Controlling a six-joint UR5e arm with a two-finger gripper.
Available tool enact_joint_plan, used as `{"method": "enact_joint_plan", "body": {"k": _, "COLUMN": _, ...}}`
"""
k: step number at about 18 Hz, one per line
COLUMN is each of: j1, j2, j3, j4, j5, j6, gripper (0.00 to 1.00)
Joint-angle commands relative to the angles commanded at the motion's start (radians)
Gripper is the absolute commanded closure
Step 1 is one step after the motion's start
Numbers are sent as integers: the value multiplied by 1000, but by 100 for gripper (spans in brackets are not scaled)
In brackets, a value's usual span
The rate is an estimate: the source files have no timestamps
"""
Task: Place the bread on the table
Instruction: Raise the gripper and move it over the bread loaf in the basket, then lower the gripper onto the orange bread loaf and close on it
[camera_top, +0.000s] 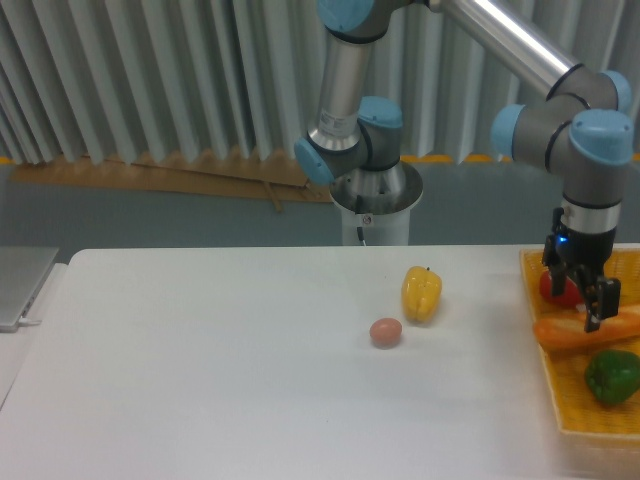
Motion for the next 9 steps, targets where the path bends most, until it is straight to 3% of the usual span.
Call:
{"method": "enact_joint_plan", "body": {"k": 2, "j1": -17, "j2": -18, "j3": -32, "j4": -49, "j5": 9, "j6": -12, "gripper": 0}}
{"method": "enact_joint_plan", "body": {"k": 4, "j1": -17, "j2": -16, "j3": -72, "j4": -57, "j5": 3, "j6": -20, "gripper": 0}}
{"method": "enact_joint_plan", "body": {"k": 9, "j1": 47, "j2": 23, "j3": -77, "j4": -75, "j5": 6, "j6": -6, "gripper": 0}}
